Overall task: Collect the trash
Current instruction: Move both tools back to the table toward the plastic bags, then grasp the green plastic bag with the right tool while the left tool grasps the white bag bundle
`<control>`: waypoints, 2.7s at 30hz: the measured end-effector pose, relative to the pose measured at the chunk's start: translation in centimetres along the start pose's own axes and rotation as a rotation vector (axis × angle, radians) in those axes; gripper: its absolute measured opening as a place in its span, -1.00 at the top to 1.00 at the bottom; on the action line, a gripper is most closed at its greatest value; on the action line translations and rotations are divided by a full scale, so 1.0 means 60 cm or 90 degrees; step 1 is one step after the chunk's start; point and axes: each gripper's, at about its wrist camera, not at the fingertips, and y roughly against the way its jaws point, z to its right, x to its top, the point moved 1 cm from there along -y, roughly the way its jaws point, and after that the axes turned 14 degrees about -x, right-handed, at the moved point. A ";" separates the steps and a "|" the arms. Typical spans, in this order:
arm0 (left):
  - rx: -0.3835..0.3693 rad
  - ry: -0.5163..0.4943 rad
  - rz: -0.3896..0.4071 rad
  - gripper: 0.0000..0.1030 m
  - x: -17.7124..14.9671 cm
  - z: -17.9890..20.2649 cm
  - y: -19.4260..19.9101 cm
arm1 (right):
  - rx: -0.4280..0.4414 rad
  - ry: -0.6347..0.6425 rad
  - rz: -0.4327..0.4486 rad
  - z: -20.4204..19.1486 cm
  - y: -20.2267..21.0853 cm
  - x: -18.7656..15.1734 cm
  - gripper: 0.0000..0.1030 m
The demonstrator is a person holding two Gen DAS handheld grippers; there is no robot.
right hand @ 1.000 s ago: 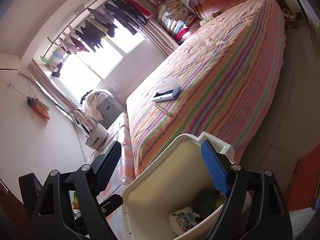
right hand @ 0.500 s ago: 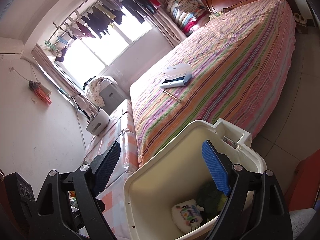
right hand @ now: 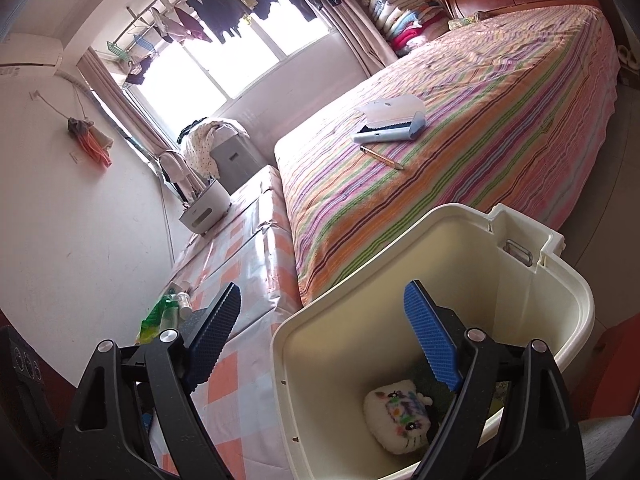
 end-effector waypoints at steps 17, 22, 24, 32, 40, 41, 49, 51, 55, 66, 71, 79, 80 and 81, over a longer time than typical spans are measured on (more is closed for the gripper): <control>0.056 0.071 0.064 -0.51 0.019 -0.136 0.096 | 0.033 0.085 -0.049 -0.093 -0.024 -0.050 -0.60; 0.082 0.097 0.096 -0.51 0.019 -0.185 0.139 | 0.048 0.118 -0.064 -0.120 -0.027 -0.066 -0.60; 0.092 0.113 0.110 -0.51 0.016 -0.204 0.154 | 0.051 0.128 -0.071 -0.130 -0.030 -0.074 -0.60; 0.122 0.168 0.133 -0.51 0.002 -0.268 0.190 | 0.065 0.171 -0.095 -0.168 -0.035 -0.103 -0.60; 0.141 0.212 0.127 -0.51 0.000 -0.316 0.196 | 0.089 0.220 -0.113 -0.209 -0.037 -0.127 -0.60; 0.140 0.217 0.127 -0.51 0.002 -0.321 0.196 | 0.091 0.225 -0.113 -0.213 -0.036 -0.130 -0.60; 0.123 0.247 0.121 -0.51 0.029 -0.347 0.171 | 0.098 0.254 -0.132 -0.233 -0.042 -0.144 -0.61; 0.121 0.247 0.114 -0.51 0.036 -0.350 0.160 | 0.102 0.264 -0.132 -0.242 -0.044 -0.142 -0.60; 0.120 0.259 0.095 -0.51 0.047 -0.363 0.136 | 0.115 0.291 -0.122 -0.268 -0.043 -0.132 -0.61; 0.121 0.282 0.056 -0.51 0.059 -0.388 0.086 | 0.157 0.337 -0.174 -0.366 -0.102 -0.101 -0.60; 0.116 0.292 0.040 -0.51 0.064 -0.397 0.069 | 0.171 0.327 -0.253 -0.424 -0.169 -0.096 -0.61; 0.116 0.294 0.016 -0.51 0.066 -0.405 0.051 | 0.177 0.302 -0.332 -0.502 -0.268 -0.115 -0.60; 0.116 0.297 0.014 -0.51 0.067 -0.406 0.050 | 0.175 0.304 -0.336 -0.508 -0.278 -0.119 -0.61; 0.114 0.301 0.012 -0.51 0.066 -0.408 0.049 | 0.172 0.306 -0.339 -0.513 -0.287 -0.122 -0.61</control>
